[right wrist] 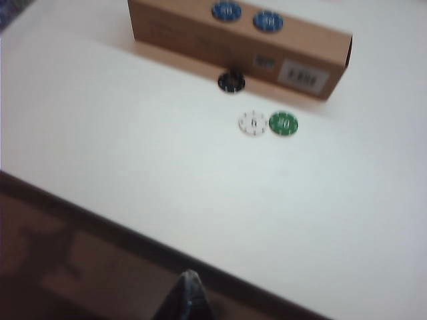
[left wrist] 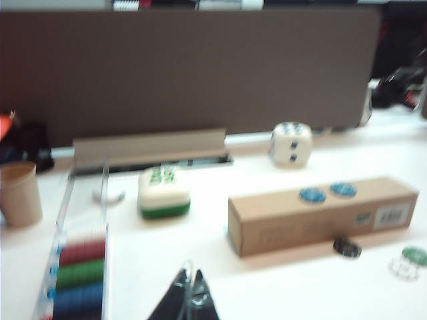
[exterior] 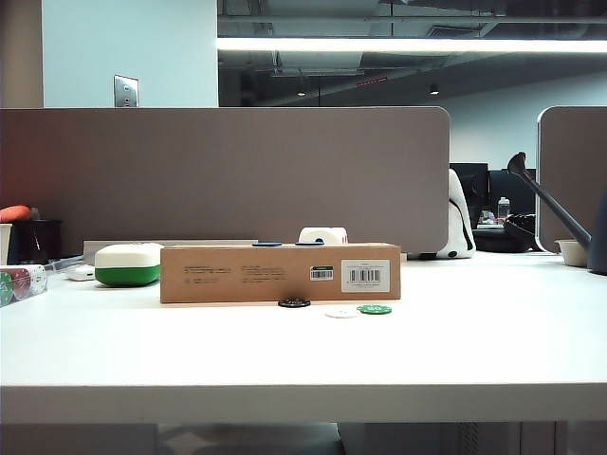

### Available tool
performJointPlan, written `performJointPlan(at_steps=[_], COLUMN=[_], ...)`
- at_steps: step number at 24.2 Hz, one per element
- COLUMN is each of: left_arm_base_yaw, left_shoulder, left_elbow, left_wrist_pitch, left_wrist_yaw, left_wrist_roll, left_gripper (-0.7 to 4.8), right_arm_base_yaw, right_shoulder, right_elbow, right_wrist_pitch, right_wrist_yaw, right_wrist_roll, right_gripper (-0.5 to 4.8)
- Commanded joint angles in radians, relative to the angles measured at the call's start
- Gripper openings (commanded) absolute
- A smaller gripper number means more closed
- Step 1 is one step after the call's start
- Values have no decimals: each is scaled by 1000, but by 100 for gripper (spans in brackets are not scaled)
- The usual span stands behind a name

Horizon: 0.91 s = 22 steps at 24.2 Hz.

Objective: Push the chip, whose value equals the sum of all the chip values on the rectangular box, forward next to the box.

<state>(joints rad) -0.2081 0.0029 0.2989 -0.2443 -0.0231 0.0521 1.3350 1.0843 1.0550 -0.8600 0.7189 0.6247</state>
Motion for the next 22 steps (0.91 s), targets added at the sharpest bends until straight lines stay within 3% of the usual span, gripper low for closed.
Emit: performJointPlan(at_steps=[1,8,22], left_arm_base_yaw=[-1,-1,-2], left_shoulder=[0,0,0], left_elbow=[-55,-191,-218], left_wrist_pitch=[12,12,-10], left_wrist_yaw=[-2,8,1], left_wrist_roll=[0,0,0], left_gripper=[-5,-5,-5], right_arm_base_yaw=[23,98,96], right_shoulder=[-127,-460,-964], right_elbow=[-128,-357,-655], right_wrist_pitch=[114,224,312], right_wrist_yaw=[-19,-3,-19], right_wrist_roll=[57,56,51], right_gripper=[-4,-4,-4])
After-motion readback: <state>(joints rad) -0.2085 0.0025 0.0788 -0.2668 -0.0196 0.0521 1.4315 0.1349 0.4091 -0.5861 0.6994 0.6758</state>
